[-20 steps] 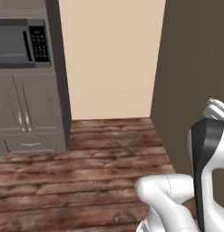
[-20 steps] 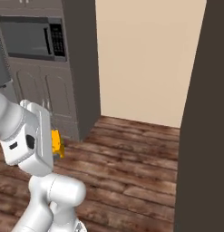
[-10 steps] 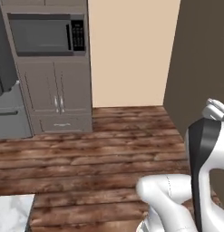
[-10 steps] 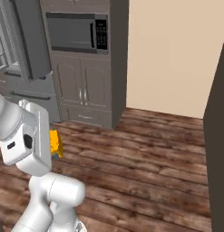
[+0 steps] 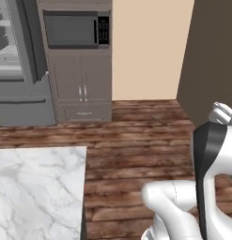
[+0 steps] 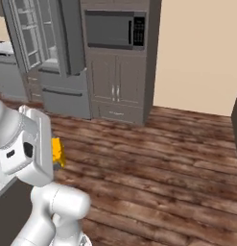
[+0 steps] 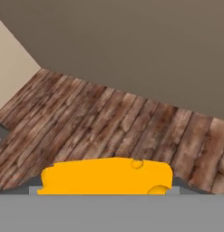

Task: Take the cheese, steak, and onion from the fridge and place them on the plate on the dining counter to create an appetizer plate.

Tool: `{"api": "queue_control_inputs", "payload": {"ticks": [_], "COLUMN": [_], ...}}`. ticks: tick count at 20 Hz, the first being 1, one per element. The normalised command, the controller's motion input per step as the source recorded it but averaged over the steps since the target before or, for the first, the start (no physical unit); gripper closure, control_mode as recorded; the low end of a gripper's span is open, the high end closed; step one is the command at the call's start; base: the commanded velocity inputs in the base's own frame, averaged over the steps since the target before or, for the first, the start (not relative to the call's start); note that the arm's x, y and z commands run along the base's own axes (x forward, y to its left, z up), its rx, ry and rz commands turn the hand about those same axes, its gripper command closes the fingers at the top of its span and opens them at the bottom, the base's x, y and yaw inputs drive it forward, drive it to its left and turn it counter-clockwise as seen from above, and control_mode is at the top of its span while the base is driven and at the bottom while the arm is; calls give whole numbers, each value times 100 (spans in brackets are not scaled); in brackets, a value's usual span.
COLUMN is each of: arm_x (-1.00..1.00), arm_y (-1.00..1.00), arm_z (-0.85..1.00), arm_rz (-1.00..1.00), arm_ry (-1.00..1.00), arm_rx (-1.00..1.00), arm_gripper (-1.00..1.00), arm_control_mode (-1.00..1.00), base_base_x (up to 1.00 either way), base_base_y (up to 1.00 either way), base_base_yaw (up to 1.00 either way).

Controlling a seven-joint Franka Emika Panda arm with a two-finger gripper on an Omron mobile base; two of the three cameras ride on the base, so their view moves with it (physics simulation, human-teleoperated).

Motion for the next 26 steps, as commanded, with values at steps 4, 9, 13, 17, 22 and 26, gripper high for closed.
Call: {"api": "queue_control_inputs", "payload": {"ticks": [4, 9, 13, 17, 22, 26], "arm_x": [0, 0, 0, 0, 0, 0], "arm_y": [0, 0, 0, 0, 0, 0], "arm_z": [0, 0, 0, 0, 0, 0], "arm_rz": [0, 0, 0, 0, 0, 0], "arm_ry": [0, 0, 0, 0, 0, 0], "arm_rx": [0, 0, 0, 0, 0, 0], "arm_gripper": [100, 100, 100, 100, 100, 100], "arm_control_mode": [100, 100, 100, 100, 100, 100], "base_base_x": [-100, -100, -100, -100, -100, -100], "base_base_y": [35, 22, 21, 24, 27, 30], "base_base_yaw": [3, 2, 2, 2, 2, 2]}}
